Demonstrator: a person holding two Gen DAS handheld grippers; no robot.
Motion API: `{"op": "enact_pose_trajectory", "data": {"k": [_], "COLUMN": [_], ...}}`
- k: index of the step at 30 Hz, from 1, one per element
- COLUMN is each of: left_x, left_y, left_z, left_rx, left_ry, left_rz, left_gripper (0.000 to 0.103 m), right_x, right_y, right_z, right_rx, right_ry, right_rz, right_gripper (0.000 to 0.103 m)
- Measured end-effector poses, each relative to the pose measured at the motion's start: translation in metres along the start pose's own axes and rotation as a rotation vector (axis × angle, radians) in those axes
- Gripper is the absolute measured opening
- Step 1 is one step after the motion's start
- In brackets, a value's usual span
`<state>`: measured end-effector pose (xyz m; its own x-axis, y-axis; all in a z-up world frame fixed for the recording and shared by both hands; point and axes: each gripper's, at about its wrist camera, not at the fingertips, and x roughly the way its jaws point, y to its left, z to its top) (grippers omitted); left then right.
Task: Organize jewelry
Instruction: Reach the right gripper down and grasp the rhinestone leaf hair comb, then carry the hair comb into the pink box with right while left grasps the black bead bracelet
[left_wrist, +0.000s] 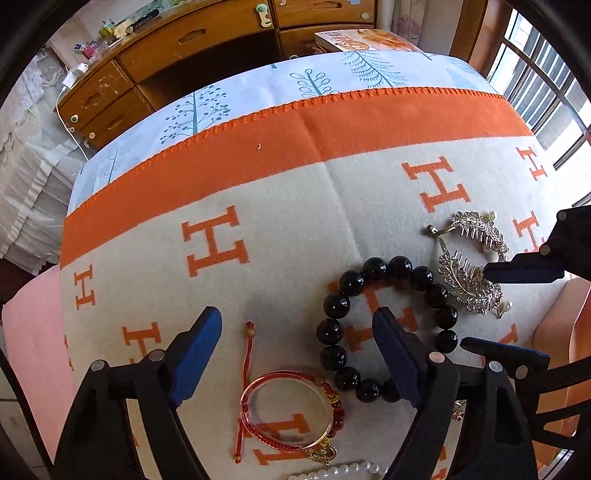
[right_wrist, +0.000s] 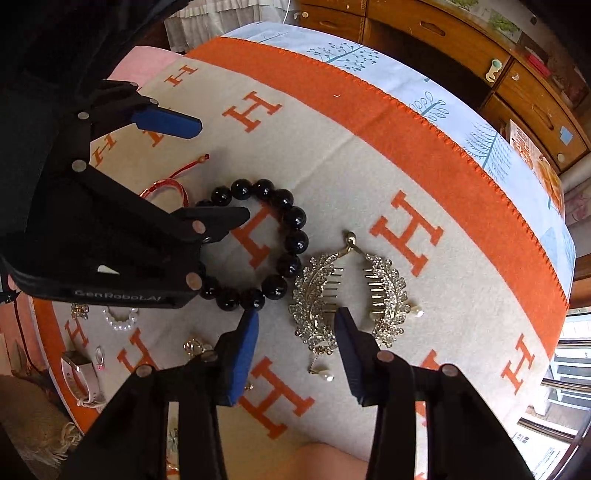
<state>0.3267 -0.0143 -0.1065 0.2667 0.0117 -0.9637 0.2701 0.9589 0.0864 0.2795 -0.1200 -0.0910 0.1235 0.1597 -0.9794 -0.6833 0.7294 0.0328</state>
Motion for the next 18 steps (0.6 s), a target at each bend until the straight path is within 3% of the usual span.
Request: {"op": "enact_pose_trajectory", "data": {"k": [4,13,14,15,16,18], "left_x": [0.007,0.010,0.010,0.010,0.010,0.009], "left_y": [0.002,0.007,0.008,0.008,0.009,0.009], "left_z": [0.002,0.004,0.005,0.005,0.006,0.006], "left_rx": [-0.003,-0.023,-0.021,-0.020,-0.018,-0.022], "left_ry": [0.034,0.041,0.041,0.042,0.042,0.046], "left_rz": [-0.022,-0.061,-0.062,-0.061,-0.068,-0.115], "left_gripper": [0.061,0.060,0.060,0.060,0.055,0.031], "right_x": [0.004,0.015,0.014,0.014,0.013,0.010], "right_y": [-0.001,0.000,-0.001,-0.001,-0.001,-0.004], "right_z": [0.005,0.011,0.011,0.010,0.009,0.005], "right_rx": [-0.014,-0.031,-0.025,-0.016,-0.012,0.015], "right_ry": [0.021,0.034,0.031,0.027,0.020,0.012], "right_rz": [-0.034,-0.047,-0.047,-0.056,-0.065,-0.068], "right_gripper": [0.044,0.044,0.042,0.032,0.027,0.027]}}
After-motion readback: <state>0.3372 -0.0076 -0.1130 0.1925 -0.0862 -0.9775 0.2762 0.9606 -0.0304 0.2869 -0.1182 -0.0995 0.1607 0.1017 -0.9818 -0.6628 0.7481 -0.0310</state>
